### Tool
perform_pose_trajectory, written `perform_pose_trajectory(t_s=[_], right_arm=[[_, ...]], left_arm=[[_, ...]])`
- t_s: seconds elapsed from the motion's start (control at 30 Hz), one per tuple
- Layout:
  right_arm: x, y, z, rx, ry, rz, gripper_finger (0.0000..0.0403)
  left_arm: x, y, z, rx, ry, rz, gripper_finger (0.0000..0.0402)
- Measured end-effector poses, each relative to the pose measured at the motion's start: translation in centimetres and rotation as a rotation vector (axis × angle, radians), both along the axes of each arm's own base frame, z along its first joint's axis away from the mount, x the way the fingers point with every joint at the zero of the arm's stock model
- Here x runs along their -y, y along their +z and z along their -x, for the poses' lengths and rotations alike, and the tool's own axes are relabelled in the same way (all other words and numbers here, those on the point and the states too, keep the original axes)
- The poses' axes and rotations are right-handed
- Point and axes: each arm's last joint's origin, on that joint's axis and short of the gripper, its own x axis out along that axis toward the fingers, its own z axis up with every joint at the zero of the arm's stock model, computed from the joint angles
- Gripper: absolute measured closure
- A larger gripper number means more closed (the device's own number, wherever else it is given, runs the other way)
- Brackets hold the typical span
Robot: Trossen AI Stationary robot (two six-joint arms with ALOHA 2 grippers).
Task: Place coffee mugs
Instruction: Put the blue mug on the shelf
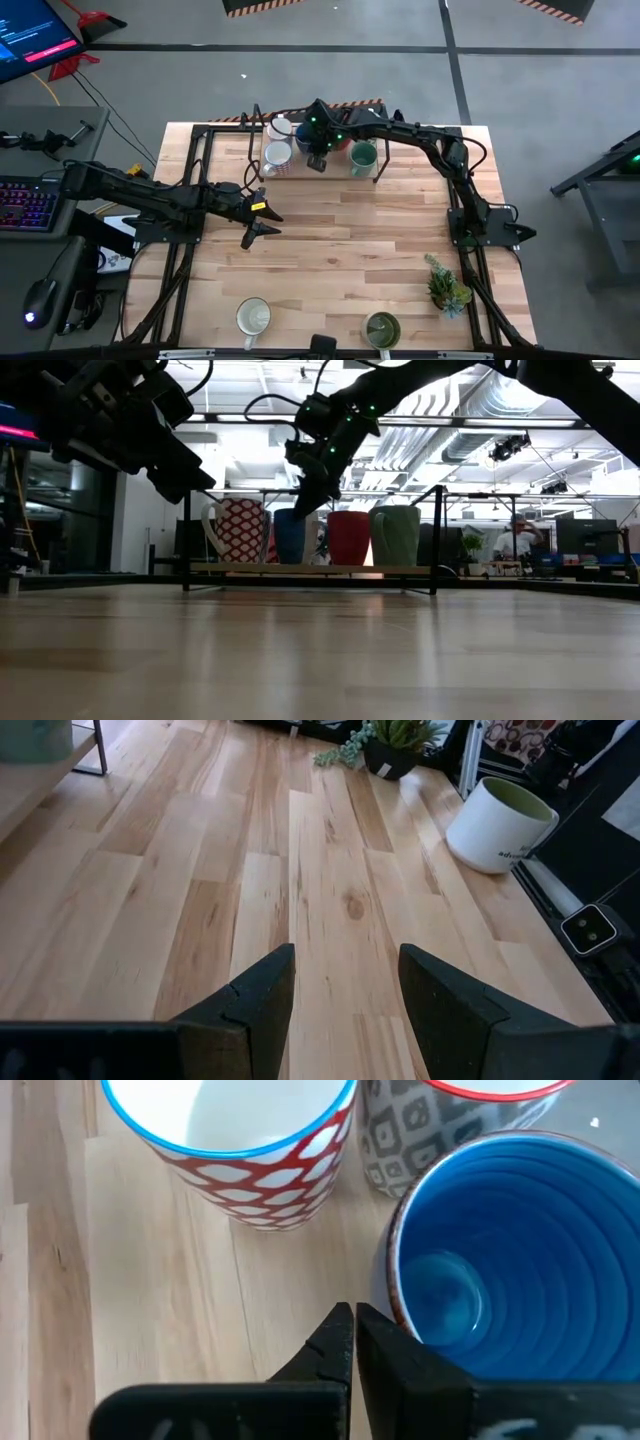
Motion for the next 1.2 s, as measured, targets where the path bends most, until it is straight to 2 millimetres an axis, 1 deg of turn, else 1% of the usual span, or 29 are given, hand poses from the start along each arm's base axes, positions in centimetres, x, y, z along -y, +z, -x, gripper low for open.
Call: perform_pose_trajectory(t_s=[1.2], right_arm=[[2.0,0.0,0.9,-0.005,-0.039,0.013,0.0403]], left_arm=[[0.0,0.0,0.0,0.000,0.000,0.000,0.0232]])
